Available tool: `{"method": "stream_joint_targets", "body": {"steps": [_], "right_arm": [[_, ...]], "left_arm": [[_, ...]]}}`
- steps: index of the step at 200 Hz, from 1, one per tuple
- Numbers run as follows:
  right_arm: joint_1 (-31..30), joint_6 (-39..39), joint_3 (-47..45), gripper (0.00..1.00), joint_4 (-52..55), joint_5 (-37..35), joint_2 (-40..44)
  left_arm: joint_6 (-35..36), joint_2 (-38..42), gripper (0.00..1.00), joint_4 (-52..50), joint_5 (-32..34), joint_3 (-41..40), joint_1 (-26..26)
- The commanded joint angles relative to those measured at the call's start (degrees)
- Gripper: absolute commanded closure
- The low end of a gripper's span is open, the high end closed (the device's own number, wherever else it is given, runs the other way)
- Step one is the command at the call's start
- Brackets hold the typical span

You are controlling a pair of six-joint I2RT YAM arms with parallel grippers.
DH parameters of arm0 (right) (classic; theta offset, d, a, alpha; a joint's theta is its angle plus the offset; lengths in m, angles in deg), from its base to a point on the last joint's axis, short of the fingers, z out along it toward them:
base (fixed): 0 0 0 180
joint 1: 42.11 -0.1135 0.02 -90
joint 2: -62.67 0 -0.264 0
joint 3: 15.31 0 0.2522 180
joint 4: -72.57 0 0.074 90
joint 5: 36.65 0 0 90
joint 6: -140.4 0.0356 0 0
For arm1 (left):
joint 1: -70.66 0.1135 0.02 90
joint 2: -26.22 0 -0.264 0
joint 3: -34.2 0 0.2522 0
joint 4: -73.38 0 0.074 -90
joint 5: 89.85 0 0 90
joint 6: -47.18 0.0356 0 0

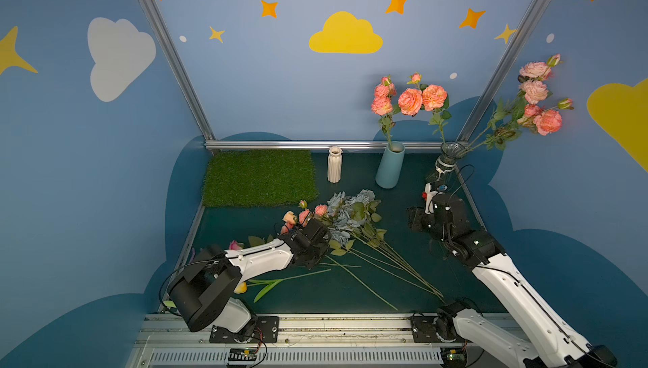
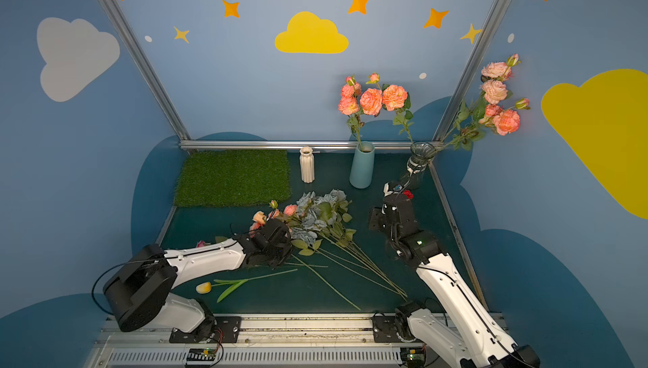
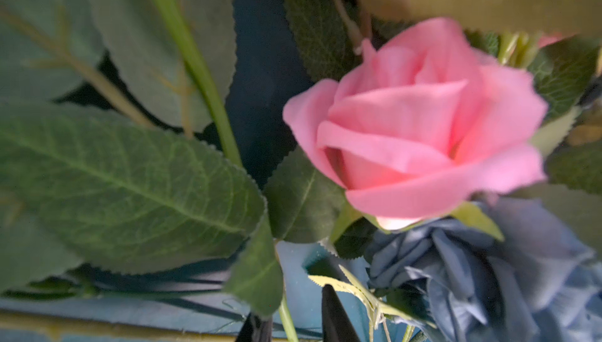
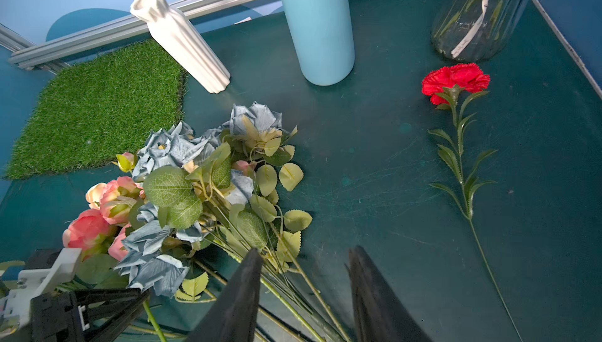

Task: Place the pink flowers into the vase
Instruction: Pick up the flower at the center of the board.

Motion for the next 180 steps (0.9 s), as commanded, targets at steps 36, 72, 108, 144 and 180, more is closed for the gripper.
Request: {"method": "stream_joint_targets", "body": {"steps": [36, 72, 108, 144, 180], "right_arm": [[0.9, 0.4, -0.8, 0.54, 0.3, -0.1, 2.3], [1.1, 0.4, -0.9, 0.54, 0.3, -0.1, 2.5], [1.3, 0.5, -1.0, 0.54, 0.0, 0.6, 2.2], [1.4, 0.4, -0.9, 0.54, -0.2, 1.0, 1.4], [1.4, -0.3, -0.8, 0.54, -0.6, 1.3, 1.4]], "left_arm": [[-1.5, -3.5, 0.78, 2.6, -1.6, -1.2, 0.5], [-2.4, -1.9, 0.86, 2.5, 0.1, -2.2, 0.2], [-1.0, 3.5, 0.93, -2.1, 6.5, -1.4, -1.4], [0.4, 8.6, 0.98, -6.0, 13.0, -0.6, -2.6], [1.4, 14.6, 0.98, -7.3, 19.6, -1.5, -3.5]]}}
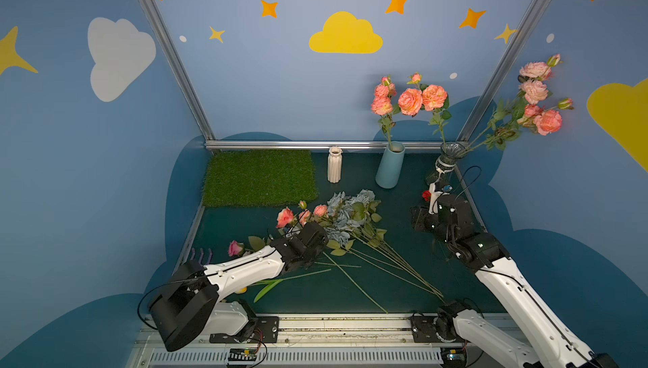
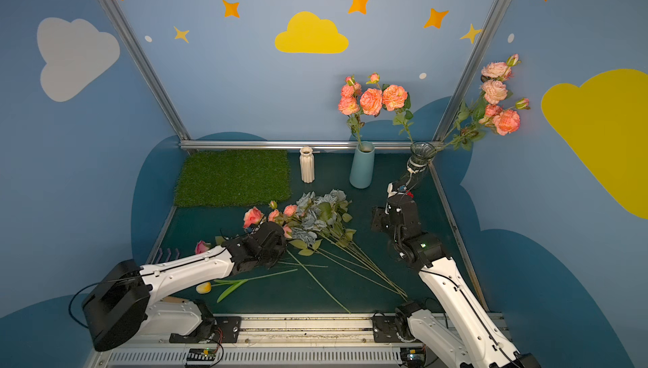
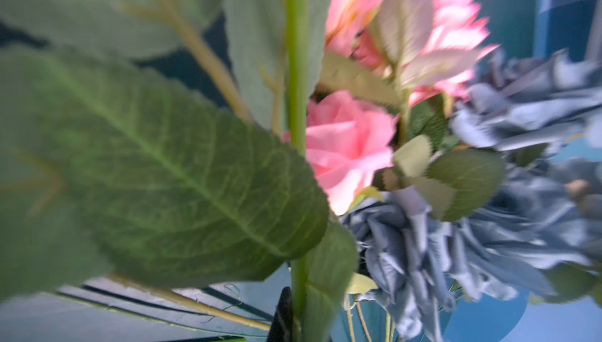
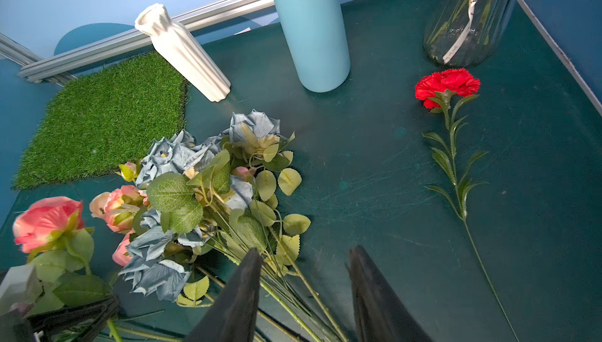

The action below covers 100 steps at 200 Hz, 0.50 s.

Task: Place the pink flowers into the vase
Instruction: Pick up the flower at the center of the board.

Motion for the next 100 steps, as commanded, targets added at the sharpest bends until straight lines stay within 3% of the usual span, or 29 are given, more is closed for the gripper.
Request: {"method": "stream_joint_targets", "body": {"steps": [1, 34, 62, 84, 100], "right_arm": [[0.2, -0.3, -0.5, 0.54, -0.7, 0.6, 0.0], [-0.3, -1.2, 0.2, 0.55, -1.1, 3.2, -1.7], [-1.8, -2.5, 1.7, 0.56, -1.2, 4.8, -3.2], [-3.1, -4.6, 2.6, 0.56, -3.7, 11.4, -3.2], [-4.6, -5.1, 2.5, 0.56, -7.3, 17.4, -2.6]], "left_arm": [[2.1, 3.8, 0.98, -3.3, 7.5, 0.2, -0.5], [8.3, 10.1, 0.98, -4.8, 15.1, 1.7, -0.3], [19.3, 12.5, 0.98, -5.1, 17.5, 6.6, 0.7], [30.9, 12.7, 0.98, 1.1, 15.4, 9.1, 1.6], [37.4, 12.1, 0.98, 5.8, 8.1, 10.5, 3.9]]}}
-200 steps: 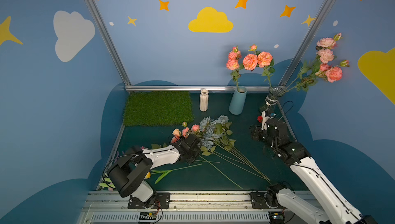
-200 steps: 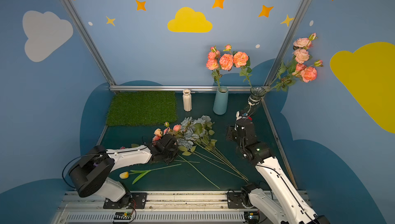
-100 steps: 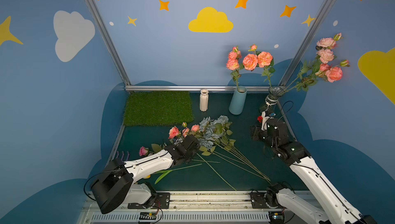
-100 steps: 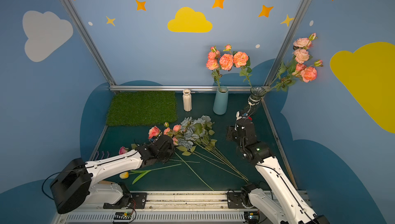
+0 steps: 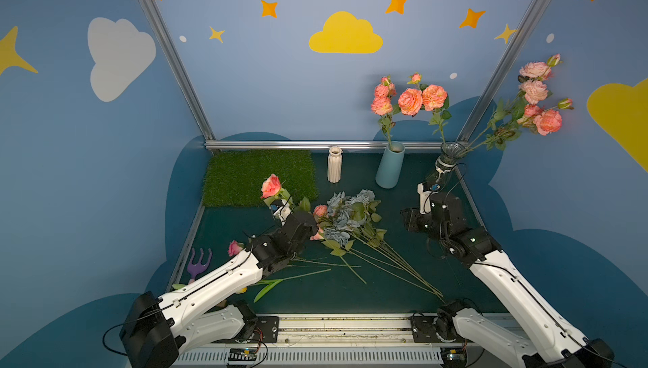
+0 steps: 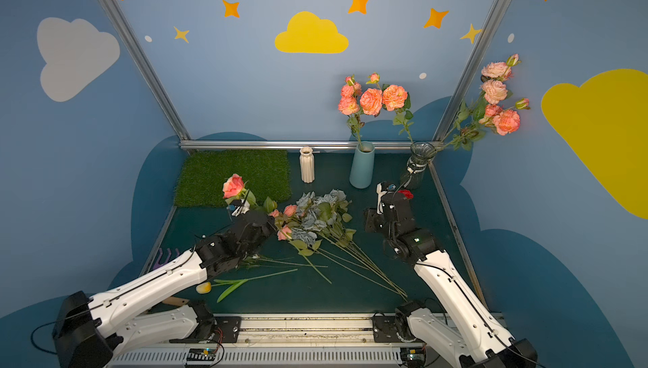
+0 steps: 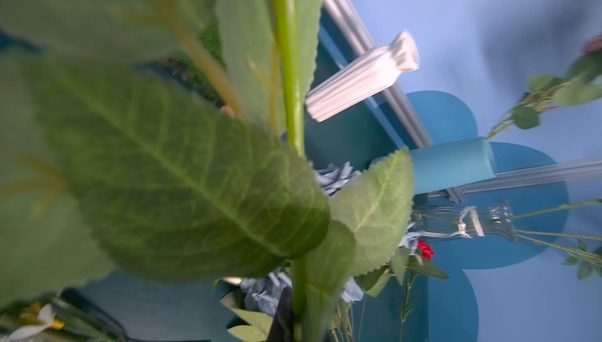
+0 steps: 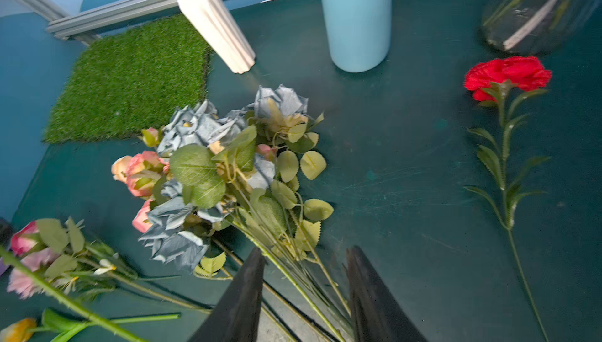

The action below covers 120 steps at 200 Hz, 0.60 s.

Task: Place the pink flowers into the vase
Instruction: Pick up the flower at the center of the board.

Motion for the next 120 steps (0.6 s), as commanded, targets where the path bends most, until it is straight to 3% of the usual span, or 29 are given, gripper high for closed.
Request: {"method": "stream_joint_targets", "body": {"steps": [1, 61, 120], "right_arm": [[-1.7, -2.2, 2.1, 0.56, -5.7, 9.9, 0.8], [-4.4, -2.3, 5.1, 0.59, -12.6, 30.7, -1.9], [-6.7, -1.2, 7.0, 0.61, -15.2, 39.7, -5.6]], "left_arm": [[15.4, -0.2, 0.98, 6.8, -6.3, 2.4, 2.4], [28.5, -4.1, 0.98, 13.2, -34.3, 9.0, 7.1], [31.1, -2.7, 0.98, 20.0, -50.3, 8.3, 8.6]]}}
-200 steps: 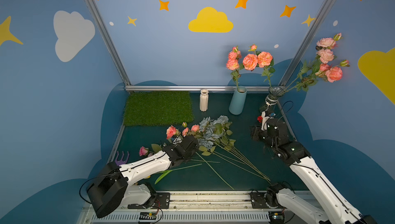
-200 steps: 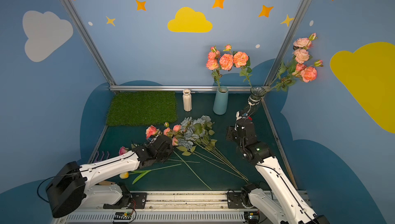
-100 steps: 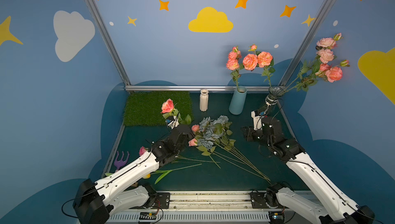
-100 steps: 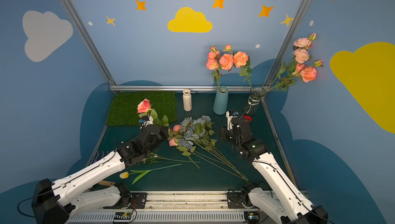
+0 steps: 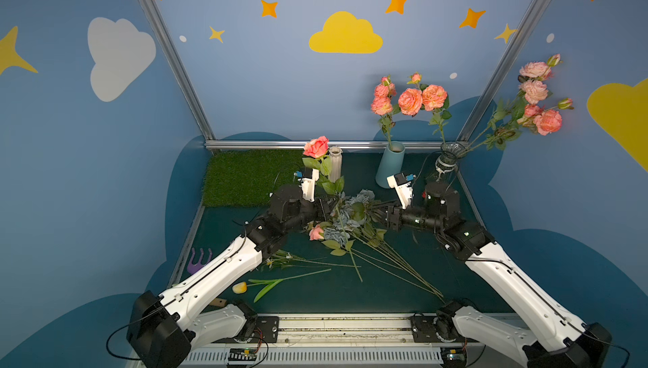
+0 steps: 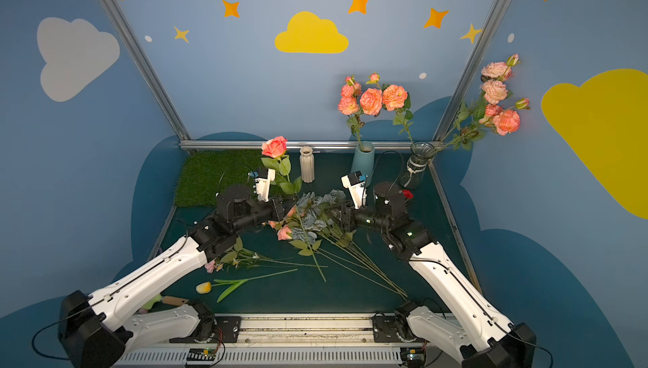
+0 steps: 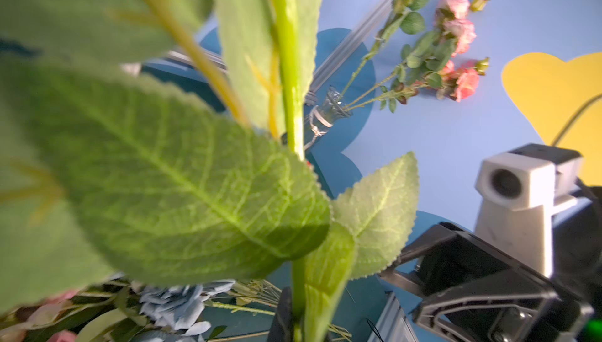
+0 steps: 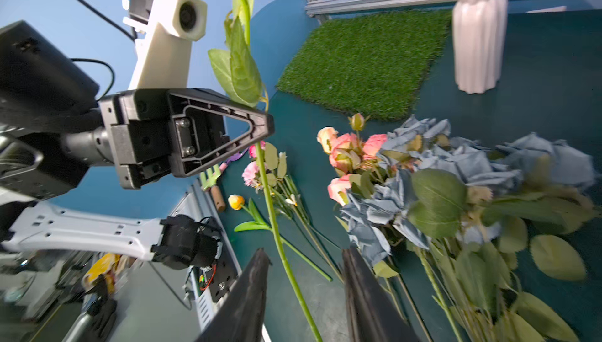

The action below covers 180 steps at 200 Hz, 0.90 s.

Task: Place the pink flowers into the vase
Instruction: Pick up the flower at the center of the board.

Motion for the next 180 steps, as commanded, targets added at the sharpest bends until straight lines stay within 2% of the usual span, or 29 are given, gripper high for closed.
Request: {"method": "stream_joint_targets", "body": {"steps": [1, 31, 180], "right_arm": [[-0.9, 0.0, 1.8, 0.61, -2.4, 5.9, -0.9], [-1.8, 0.4, 2.3, 0.62, -3.4, 7.2, -2.6], [-5.4, 0.9, 2.2, 0.66, -7.9, 10.6, -5.5]], "left_arm": [[3.0, 1.1, 0.98, 4.5, -10.0, 0.6, 0.8], [2.8, 0.9, 0.98, 5.7, -14.1, 0.9, 1.2], [-2.5, -3.3, 0.98, 12.1, -21.7, 1.0, 1.8]]}}
